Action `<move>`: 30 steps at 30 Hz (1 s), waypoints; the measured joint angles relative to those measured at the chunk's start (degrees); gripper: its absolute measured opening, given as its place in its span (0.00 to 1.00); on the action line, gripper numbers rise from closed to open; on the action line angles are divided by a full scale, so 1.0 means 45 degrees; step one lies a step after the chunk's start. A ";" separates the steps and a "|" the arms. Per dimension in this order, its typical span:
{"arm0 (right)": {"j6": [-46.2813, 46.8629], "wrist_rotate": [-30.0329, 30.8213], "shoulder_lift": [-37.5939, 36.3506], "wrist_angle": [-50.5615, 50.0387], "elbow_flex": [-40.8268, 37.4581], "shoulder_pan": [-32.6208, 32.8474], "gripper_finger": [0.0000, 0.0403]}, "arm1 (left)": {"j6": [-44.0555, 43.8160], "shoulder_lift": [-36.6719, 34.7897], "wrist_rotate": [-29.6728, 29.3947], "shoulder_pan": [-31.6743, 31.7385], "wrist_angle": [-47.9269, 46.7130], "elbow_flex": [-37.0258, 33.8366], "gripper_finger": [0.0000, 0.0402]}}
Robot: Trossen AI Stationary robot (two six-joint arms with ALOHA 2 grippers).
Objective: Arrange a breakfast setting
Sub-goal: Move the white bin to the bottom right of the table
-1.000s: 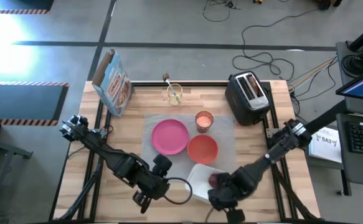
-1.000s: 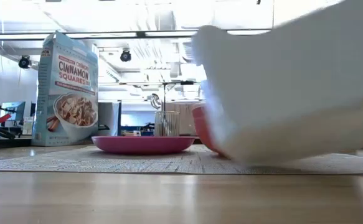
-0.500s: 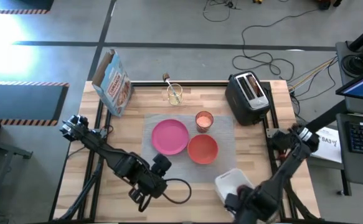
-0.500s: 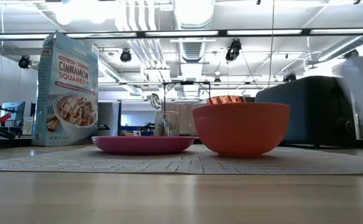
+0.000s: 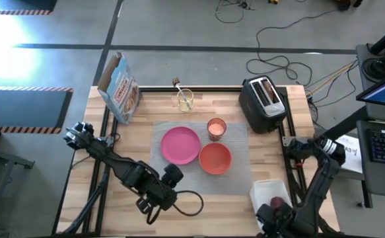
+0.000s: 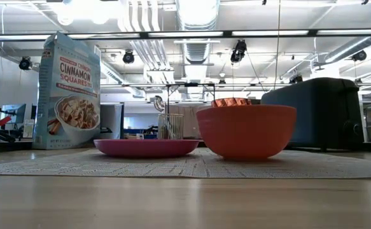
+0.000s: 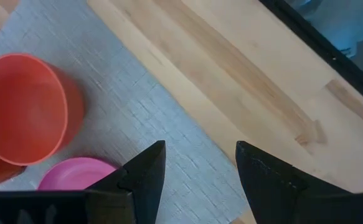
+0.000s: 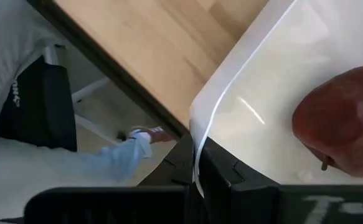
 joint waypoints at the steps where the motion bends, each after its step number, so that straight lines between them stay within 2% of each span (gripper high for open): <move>1: 0.0242 -0.0015 0.0001 0.0026 -0.0022 0.0088 0.02 | 0.0036 -0.0002 -0.0011 0.0074 0.0005 0.0000 0.44; 13: 0.1088 -0.1607 0.0010 0.0847 -0.0774 0.0426 0.02 | 0.0242 -0.0005 -0.0013 0.0519 -0.0009 -0.0005 0.44; 19: 0.1082 -0.1670 0.0019 0.0902 -0.1033 0.0426 0.04 | 0.0227 -0.0005 -0.0010 0.0575 -0.0058 -0.0005 0.44; 24: 0.0934 -0.1665 0.0019 0.1020 -0.1050 0.0426 0.12 | 0.0112 -0.0005 -0.0011 0.0592 -0.0078 -0.0010 0.44; 30: 0.0870 -0.2015 0.0019 0.1226 -0.1050 0.0426 0.27 | 0.0011 -0.0005 -0.0005 0.0632 -0.0134 -0.0010 0.44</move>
